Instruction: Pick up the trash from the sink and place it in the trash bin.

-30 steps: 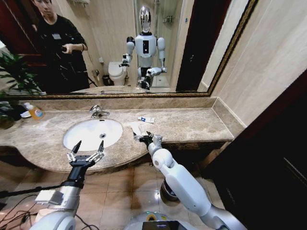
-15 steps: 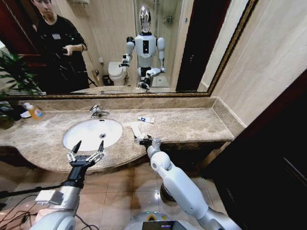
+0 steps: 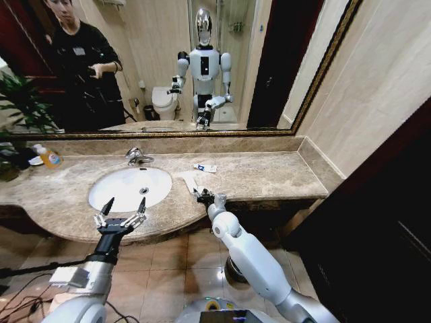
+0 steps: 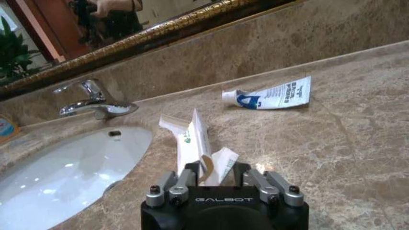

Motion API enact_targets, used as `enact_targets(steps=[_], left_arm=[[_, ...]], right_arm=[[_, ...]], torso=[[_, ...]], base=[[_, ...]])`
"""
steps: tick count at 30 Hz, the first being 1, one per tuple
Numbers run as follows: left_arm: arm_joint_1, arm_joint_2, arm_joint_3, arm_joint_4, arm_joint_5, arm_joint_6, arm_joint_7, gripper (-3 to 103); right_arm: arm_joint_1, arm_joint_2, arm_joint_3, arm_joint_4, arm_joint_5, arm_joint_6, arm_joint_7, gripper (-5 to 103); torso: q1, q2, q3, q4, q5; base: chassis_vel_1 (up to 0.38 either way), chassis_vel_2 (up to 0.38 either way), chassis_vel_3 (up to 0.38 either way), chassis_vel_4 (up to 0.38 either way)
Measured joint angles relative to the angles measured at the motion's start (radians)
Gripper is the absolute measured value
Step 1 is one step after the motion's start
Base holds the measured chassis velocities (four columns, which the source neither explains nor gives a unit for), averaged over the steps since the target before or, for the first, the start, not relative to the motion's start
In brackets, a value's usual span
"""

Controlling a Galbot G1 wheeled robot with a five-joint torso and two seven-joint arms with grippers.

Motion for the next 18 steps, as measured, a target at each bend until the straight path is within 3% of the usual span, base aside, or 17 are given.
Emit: enact_targets(steps=[1, 7, 13, 18], left_arm=[[0.000, 0.000, 0.000, 0.000, 0.000, 0.000, 0.000, 100], [0.000, 0.000, 0.000, 0.000, 0.000, 0.000, 0.000, 100], [0.000, 0.000, 0.000, 0.000, 0.000, 0.000, 0.000, 100], [0.000, 0.000, 0.000, 0.000, 0.000, 0.000, 0.000, 100]], right_arm=[[0.001, -0.001, 0.001, 0.000, 0.000, 0.001, -0.001, 32], [-0.003, -0.010, 0.007, 0.000, -0.001, 0.011, -0.024, 5], [-0.016, -0.026, 0.014, 0.038, -0.013, 0.017, -0.034, 1], [-0.044, -0.078, 0.053, 0.111, -0.043, 0.026, -0.084, 0]], torso=[[0.000, 0.000, 0.000, 0.0000, 0.0000], [0.000, 0.000, 0.000, 0.0000, 0.0000], [0.000, 0.000, 0.000, 0.0000, 0.0000], [0.000, 0.000, 0.000, 0.0000, 0.0001]], base=[[0.000, 0.000, 0.000, 0.000], [0.000, 0.000, 0.000, 0.000], [0.000, 0.000, 0.000, 0.000], [0.000, 0.000, 0.000, 0.000]])
